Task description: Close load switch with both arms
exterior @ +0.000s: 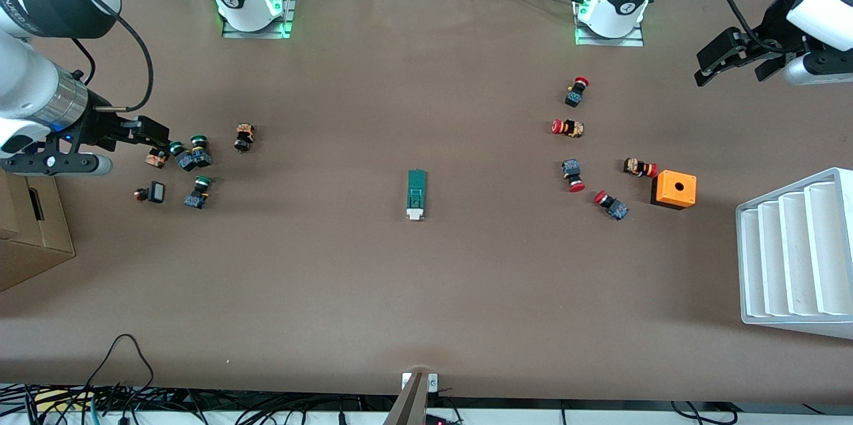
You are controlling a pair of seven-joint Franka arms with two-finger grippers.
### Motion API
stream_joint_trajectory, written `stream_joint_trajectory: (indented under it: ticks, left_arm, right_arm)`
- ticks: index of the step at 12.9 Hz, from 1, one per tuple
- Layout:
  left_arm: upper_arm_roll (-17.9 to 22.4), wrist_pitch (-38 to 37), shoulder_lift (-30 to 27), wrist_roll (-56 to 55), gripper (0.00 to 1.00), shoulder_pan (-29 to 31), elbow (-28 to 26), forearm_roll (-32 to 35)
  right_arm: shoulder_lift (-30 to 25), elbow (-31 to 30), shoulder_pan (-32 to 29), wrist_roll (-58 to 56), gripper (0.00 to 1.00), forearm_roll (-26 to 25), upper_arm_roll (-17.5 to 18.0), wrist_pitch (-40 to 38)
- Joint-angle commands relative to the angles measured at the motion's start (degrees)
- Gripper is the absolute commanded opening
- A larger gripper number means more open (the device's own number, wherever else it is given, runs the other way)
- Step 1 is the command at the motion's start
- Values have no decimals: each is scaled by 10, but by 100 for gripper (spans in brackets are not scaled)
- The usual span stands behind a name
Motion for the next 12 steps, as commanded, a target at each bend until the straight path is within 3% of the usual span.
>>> stream_joint_trajectory:
  ticks: [1, 12]
  left_arm:
    - [-10, 9, -9, 15, 100, 11, -13, 8]
    - [-7, 16, 0, 15, 100, 13, -14, 6]
  right_arm:
    - [5, 12, -1, -21, 100, -8, 1, -4]
    - [-8, 33, -3, -37, 100, -2, -2, -13]
